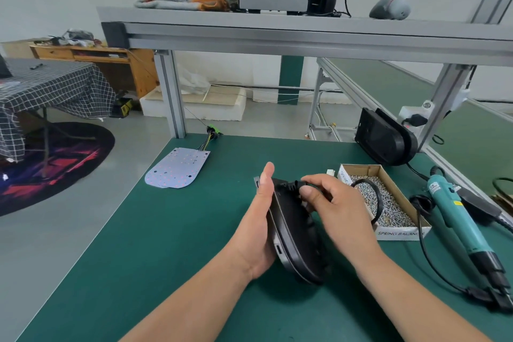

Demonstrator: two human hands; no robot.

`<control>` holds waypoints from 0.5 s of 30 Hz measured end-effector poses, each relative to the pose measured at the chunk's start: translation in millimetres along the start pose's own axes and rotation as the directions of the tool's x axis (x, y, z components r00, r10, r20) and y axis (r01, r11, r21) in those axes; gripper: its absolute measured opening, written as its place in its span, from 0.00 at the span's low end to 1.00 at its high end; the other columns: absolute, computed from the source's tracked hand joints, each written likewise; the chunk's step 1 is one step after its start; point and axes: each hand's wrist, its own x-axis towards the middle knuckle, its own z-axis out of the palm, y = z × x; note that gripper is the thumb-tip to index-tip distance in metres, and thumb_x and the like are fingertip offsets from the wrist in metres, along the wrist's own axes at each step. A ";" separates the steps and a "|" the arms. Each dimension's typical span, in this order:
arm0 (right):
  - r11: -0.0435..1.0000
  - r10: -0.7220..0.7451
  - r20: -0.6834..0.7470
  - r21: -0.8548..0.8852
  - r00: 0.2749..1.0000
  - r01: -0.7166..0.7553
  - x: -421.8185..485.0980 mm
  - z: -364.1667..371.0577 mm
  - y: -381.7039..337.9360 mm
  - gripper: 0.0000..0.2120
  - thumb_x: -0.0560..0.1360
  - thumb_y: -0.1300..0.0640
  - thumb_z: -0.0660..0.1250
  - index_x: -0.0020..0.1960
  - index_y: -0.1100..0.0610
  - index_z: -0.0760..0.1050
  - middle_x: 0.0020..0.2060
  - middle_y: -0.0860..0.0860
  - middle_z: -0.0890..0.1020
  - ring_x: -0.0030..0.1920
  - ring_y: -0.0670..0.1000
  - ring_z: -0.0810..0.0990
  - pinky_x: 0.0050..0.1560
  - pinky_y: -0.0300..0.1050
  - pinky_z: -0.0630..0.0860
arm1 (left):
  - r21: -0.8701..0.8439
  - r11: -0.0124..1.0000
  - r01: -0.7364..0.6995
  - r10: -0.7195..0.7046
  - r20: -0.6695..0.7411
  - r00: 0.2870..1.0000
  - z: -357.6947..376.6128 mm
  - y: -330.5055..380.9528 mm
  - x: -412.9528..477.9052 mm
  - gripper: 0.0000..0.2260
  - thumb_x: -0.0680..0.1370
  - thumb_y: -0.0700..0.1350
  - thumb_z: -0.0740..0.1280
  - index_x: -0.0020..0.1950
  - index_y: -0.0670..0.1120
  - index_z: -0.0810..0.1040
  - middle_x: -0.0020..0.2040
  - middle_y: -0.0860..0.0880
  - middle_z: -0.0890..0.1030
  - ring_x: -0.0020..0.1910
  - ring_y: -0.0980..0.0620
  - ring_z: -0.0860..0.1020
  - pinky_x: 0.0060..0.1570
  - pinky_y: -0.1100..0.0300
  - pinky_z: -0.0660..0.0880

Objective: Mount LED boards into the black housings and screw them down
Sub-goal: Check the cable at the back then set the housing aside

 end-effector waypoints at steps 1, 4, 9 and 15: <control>1.000 0.006 0.011 0.013 1.000 -0.006 -0.2 0.8 0.0 0.05 0.80 0.55 0.72 0.54 0.46 0.84 0.42 0.39 0.86 0.44 0.42 0.84 0.47 0.29 0.72 | 0.018 0.999 -0.026 0.027 -0.014 1.000 -0.3 -0.7 -0.1 0.20 0.78 0.74 0.62 0.64 0.71 0.82 0.62 0.52 0.86 0.64 0.49 0.84 0.68 0.43 0.78; 0.996 0.011 0.015 0.085 1.000 -0.012 -1.1 0.7 0.2 0.06 0.81 0.57 0.71 0.53 0.47 0.84 0.40 0.43 0.86 0.41 0.43 0.84 0.45 0.30 0.74 | 0.077 0.993 -0.093 0.095 -0.027 0.995 4.0 -2.5 -1.6 0.30 0.76 0.74 0.63 0.77 0.74 0.63 0.68 0.49 0.84 0.67 0.47 0.83 0.65 0.46 0.80; 0.977 0.019 -0.004 0.211 1.000 -0.018 -1.2 0.2 -0.1 0.10 0.82 0.60 0.70 0.52 0.46 0.85 0.38 0.49 0.87 0.37 0.46 0.84 0.44 0.33 0.78 | 0.176 0.972 -0.156 0.160 -0.009 0.987 10.7 -2.3 -4.3 0.29 0.78 0.72 0.58 0.79 0.70 0.61 0.65 0.45 0.85 0.62 0.48 0.84 0.66 0.48 0.80; 0.993 -0.031 0.119 0.118 0.992 0.017 -1.2 -8.8 5.8 0.12 0.82 0.62 0.69 0.62 0.49 0.84 0.41 0.46 0.87 0.41 0.46 0.85 0.49 0.33 0.77 | 0.153 0.976 -0.154 0.155 0.001 0.988 9.3 -0.2 -5.2 0.30 0.76 0.72 0.59 0.78 0.71 0.63 0.65 0.43 0.85 0.58 0.48 0.85 0.67 0.43 0.79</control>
